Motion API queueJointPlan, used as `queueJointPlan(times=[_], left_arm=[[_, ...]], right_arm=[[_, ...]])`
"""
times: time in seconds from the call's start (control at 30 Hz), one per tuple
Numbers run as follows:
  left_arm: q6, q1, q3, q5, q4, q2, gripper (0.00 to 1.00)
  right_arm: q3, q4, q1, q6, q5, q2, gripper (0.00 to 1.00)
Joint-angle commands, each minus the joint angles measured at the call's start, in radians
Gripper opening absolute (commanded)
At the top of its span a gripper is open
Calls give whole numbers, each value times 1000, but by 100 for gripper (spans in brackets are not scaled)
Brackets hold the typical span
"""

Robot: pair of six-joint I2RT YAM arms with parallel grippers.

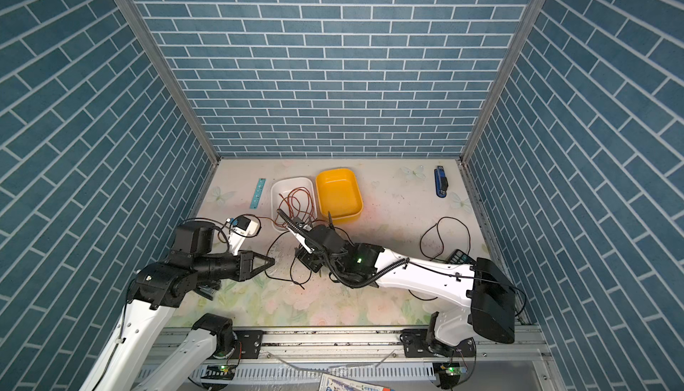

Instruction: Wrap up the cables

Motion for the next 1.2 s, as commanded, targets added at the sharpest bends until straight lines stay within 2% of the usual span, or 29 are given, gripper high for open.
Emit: queueJointPlan(times=[0.0,0.3,0.47,0.7,1.17], left_arm=[[31,-2,35,15,-17,8,0],[68,-2,57,30,-34,34,0],[93,-2,64,1,-75,44,0],[118,-2,104,-7,-110,55,0],[124,-2,111,-3,-91,76,0]], right_arm=[[66,45,2,-86,8,17,64],[70,93,2,-158,7,49,62],[55,140,2,-211,18,40,61],[61,150,-11,-290,-40,40,58],[81,212,-32,-351,-89,82,41]])
